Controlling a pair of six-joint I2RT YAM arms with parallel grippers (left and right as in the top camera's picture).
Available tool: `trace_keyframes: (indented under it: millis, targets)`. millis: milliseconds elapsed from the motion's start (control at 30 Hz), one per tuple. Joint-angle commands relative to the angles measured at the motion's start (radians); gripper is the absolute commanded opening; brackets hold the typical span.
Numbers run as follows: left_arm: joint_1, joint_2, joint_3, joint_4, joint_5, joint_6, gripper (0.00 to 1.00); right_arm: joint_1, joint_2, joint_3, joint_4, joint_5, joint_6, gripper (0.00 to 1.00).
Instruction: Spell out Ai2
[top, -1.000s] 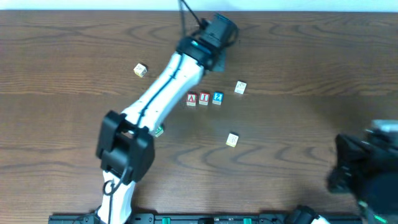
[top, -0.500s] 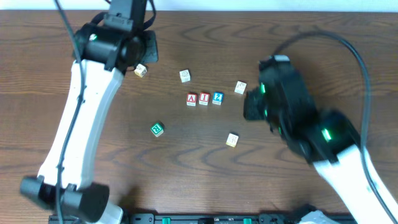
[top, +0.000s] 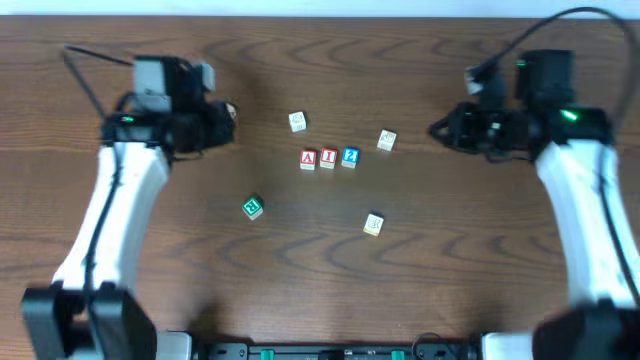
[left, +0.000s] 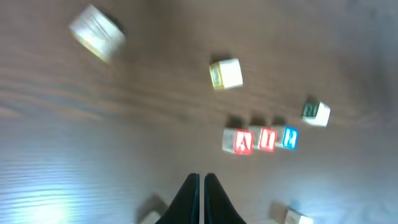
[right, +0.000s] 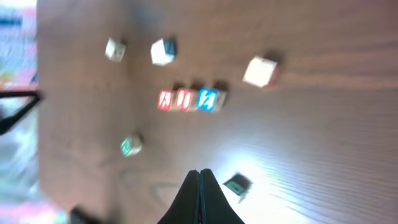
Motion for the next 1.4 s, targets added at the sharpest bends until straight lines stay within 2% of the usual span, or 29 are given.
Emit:
trace_keyframes:
  millis: [0,267,600,733,967,1100,1367]
  targets:
    - [-0.04,0.066,-0.042,0.053,0.086,-0.089,0.06,0.045,0.113,-0.018,0.041,-0.148,-0.014,0.01]
    - [-0.102,0.238,-0.042,0.168,0.09,-0.192,0.06,0.083,0.286,-0.018,0.087,-0.113,0.015,0.01]
    - [-0.104,0.349,-0.042,0.205,0.087,-0.21,0.06,0.15,0.391,-0.018,0.154,-0.04,0.116,0.01]
    - [-0.104,0.374,-0.042,0.217,0.087,-0.22,0.06,0.175,0.413,-0.018,0.178,0.029,0.156,0.01]
    - [-0.104,0.392,-0.042,0.248,0.081,-0.252,0.06,0.18,0.46,-0.018,0.207,0.032,0.132,0.01]
    - [-0.105,0.392,-0.042,0.257,0.071,-0.341,0.06,0.179,0.47,-0.018,0.211,0.05,0.118,0.01]
    - [-0.113,0.392,-0.042,0.272,0.06,-0.396,0.06,0.188,0.482,-0.018,0.279,0.07,0.114,0.01]
